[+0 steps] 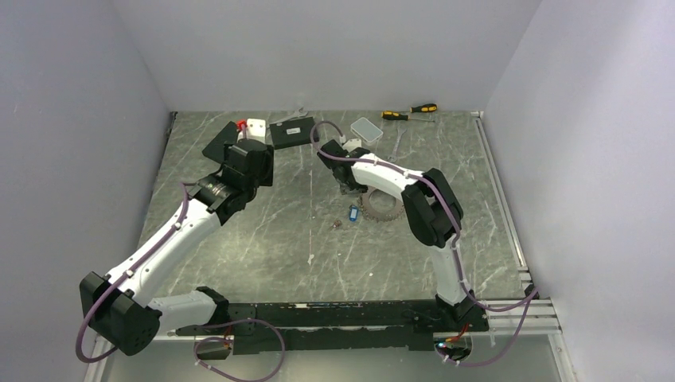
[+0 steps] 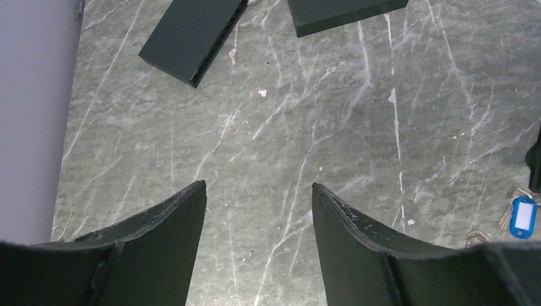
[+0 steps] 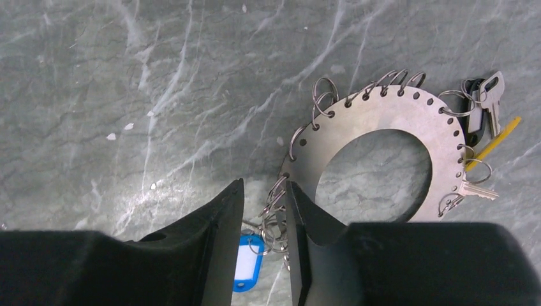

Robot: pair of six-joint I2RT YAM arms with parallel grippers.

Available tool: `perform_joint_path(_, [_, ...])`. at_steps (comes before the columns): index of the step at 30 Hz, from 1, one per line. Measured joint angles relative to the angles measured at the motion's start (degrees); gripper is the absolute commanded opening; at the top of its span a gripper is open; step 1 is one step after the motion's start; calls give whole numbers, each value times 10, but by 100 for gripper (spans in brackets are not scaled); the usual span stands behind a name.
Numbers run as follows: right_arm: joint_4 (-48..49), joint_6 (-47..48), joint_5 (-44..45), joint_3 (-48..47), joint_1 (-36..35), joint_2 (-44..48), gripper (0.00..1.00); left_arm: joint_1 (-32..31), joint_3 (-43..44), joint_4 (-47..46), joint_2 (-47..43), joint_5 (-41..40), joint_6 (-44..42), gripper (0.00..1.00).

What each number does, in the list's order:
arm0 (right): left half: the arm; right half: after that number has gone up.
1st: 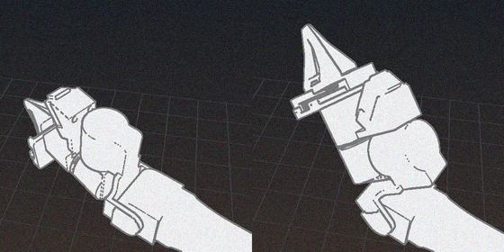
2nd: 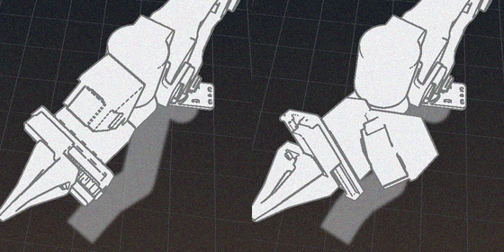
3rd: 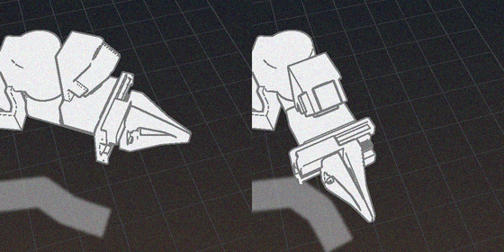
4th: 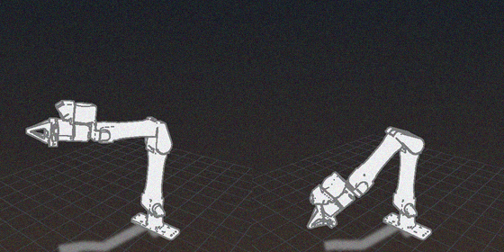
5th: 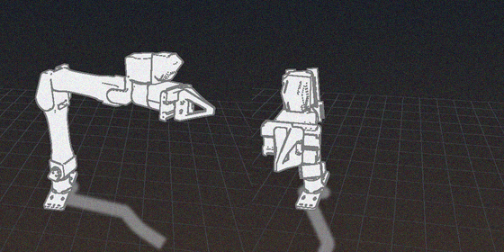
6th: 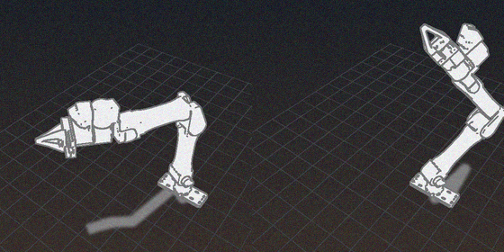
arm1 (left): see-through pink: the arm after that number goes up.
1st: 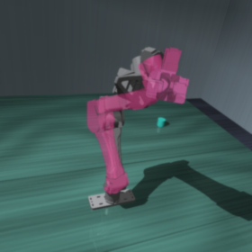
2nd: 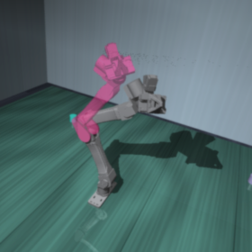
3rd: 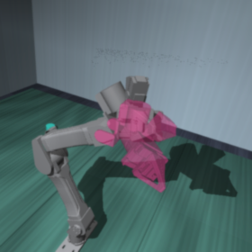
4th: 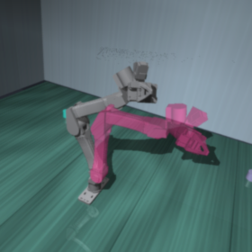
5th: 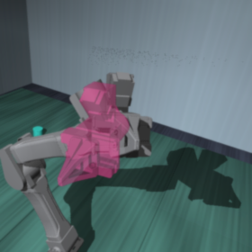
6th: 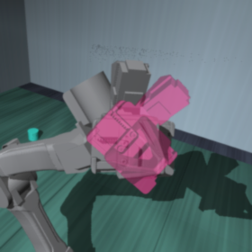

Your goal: Put the keys on the keyring

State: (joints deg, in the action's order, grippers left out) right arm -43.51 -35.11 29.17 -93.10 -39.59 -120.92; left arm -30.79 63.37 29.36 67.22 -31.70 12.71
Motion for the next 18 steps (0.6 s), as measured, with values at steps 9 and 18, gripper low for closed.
perform_joint_path(9, [-9,0,12,-16,8,-19,27,-10,0,-1,0,-1,-9,65])
perform_joint_path(18, [-19,-11,10,-17,9,-34,18,-13,0,-8,0,-1,-14,65])
